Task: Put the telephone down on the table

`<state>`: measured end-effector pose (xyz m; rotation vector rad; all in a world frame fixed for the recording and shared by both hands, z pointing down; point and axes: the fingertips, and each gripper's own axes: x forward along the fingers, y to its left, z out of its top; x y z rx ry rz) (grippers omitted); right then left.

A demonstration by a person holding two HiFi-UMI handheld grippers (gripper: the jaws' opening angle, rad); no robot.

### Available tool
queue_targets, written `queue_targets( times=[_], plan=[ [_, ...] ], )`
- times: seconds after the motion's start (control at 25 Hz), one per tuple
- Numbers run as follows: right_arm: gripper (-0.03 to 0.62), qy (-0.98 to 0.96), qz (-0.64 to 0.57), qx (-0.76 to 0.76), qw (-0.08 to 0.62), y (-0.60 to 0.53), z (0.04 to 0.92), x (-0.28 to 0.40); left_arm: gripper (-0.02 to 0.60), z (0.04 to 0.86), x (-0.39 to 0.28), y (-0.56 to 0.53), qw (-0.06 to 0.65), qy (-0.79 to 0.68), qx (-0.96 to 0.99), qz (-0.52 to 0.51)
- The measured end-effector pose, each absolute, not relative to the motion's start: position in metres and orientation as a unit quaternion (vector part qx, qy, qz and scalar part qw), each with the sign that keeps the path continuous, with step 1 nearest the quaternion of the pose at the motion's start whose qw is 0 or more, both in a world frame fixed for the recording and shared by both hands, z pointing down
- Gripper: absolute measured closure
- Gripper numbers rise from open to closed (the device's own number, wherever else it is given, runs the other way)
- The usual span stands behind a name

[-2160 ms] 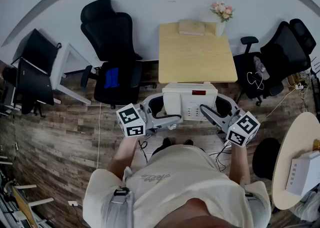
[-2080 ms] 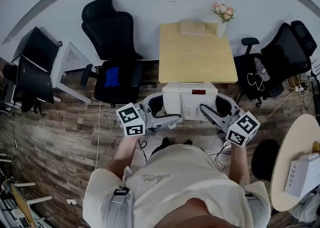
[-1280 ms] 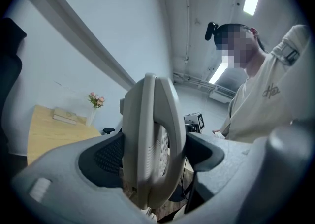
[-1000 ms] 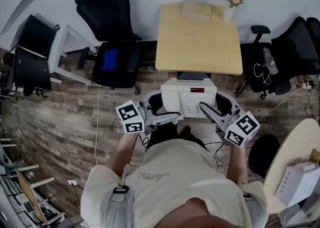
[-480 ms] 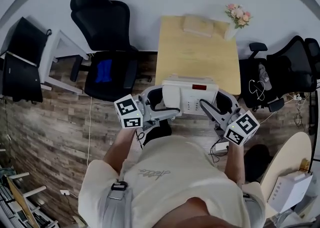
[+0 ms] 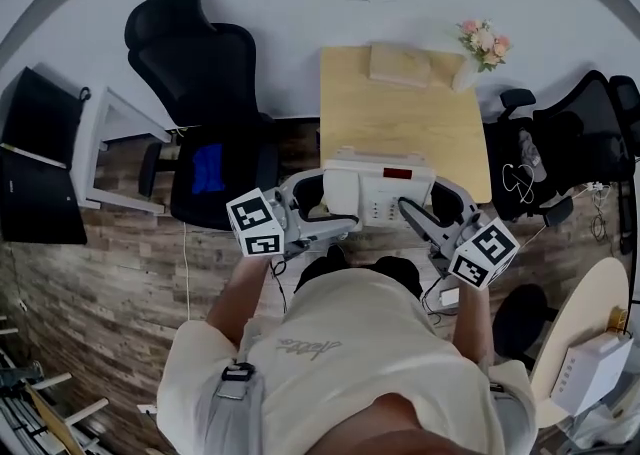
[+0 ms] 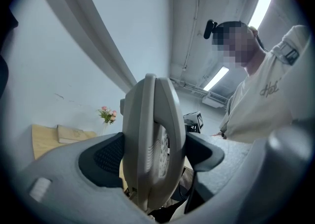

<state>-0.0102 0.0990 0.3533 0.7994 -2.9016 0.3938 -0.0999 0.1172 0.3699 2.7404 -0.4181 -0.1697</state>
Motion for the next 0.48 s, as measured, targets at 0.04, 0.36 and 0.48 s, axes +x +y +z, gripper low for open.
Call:
queue_targets(
  times=[0.04,0.36,0.48],
  plan=[
    [0.381,-0.954,0.131,0.263,0.054,0.101,0.358,-0.008,0.193,0.374,-0.098,0.119,0.184,-0.148,0.97,-0.059],
    [0.381,-0.949,0.17,0.257,0.066,0.05,0.379,-0.022,0.193,0.394,-0.111,0.07,0.228,-0.153,0.96,-0.054],
    [0.381,-0.951,0.173,0.247,0.062,0.031,0.381,-0.02,0.195,0.397,-0.11,0.053,0.233,-0.163,0.957,-0.053]
  ],
)
